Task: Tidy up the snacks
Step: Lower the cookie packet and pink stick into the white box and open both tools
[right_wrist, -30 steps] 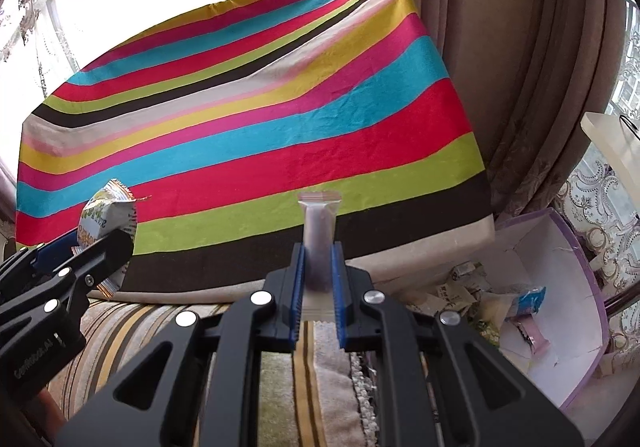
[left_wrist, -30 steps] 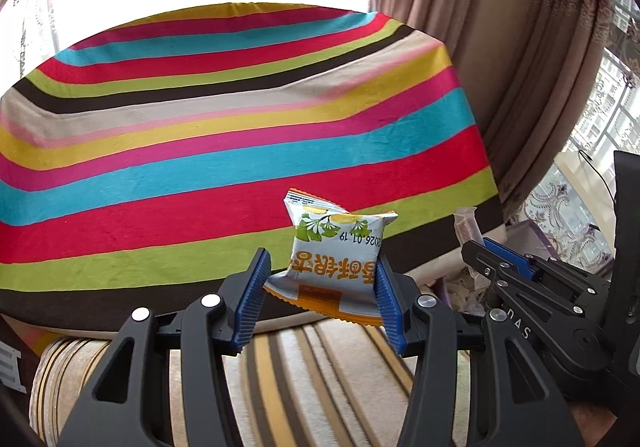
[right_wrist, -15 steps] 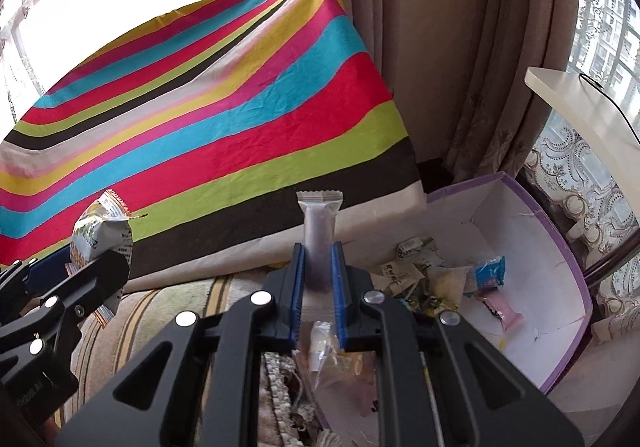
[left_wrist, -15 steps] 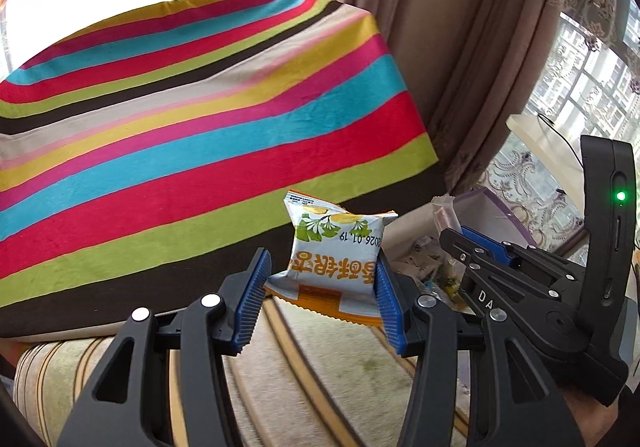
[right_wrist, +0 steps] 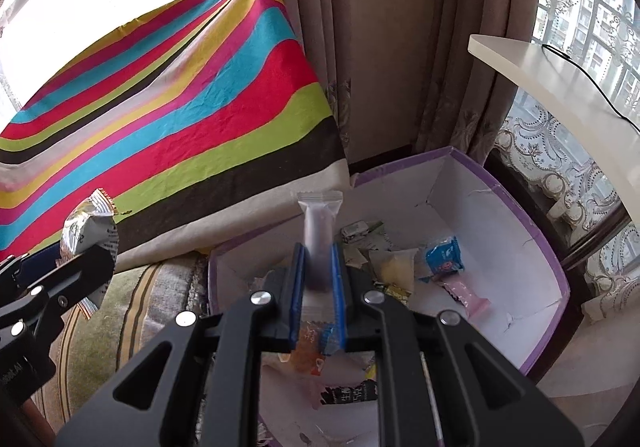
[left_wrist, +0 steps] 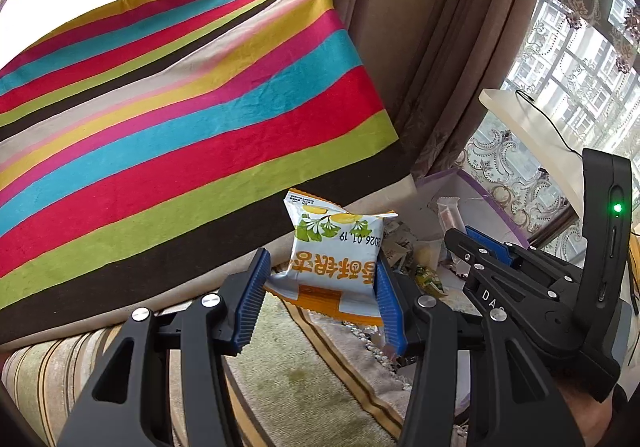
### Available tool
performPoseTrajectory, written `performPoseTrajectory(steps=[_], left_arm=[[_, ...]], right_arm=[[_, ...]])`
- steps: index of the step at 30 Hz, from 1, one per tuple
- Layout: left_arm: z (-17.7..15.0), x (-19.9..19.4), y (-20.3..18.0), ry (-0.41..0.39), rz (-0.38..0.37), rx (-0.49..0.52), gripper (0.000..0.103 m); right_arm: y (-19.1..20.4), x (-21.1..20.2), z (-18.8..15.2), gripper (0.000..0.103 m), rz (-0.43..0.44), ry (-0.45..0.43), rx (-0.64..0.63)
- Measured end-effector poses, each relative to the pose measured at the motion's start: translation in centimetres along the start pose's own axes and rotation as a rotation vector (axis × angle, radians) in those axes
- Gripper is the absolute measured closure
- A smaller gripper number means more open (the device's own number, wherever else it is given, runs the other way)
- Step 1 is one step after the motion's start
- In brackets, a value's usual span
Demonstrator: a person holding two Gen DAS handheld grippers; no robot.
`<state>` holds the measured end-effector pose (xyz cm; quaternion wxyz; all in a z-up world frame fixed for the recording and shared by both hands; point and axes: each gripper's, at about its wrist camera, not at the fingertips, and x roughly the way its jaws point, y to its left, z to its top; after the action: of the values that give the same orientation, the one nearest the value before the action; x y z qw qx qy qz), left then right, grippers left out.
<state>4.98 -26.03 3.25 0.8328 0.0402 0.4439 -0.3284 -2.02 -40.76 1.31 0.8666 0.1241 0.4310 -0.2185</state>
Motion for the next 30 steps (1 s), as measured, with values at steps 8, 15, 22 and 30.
performPoseTrajectory(steps=[8, 15, 22, 30], left_arm=[[0.3, 0.3, -0.7, -0.001, -0.023, -0.002, 0.054], [0.3, 0.7, -1.5, 0.007, -0.044, 0.005, 0.054], [1.0, 1.9, -2.8, 0.032, -0.050, 0.019, 0.054], [1.2, 2.7, -4.8, 0.046, -0.069, 0.053, 0.054]], right_arm=[[-2.0, -0.5, 0.0, 0.090, -0.045, -0.004, 0.020], [-2.8, -0.3, 0.1, 0.090, -0.071, 0.005, 0.030], [-3.9, 0.0, 0.0, 0.090, -0.079, 0.009, 0.050], [-6.4, -0.1, -0.2, 0.089, -0.111, 0.003, 0.085]])
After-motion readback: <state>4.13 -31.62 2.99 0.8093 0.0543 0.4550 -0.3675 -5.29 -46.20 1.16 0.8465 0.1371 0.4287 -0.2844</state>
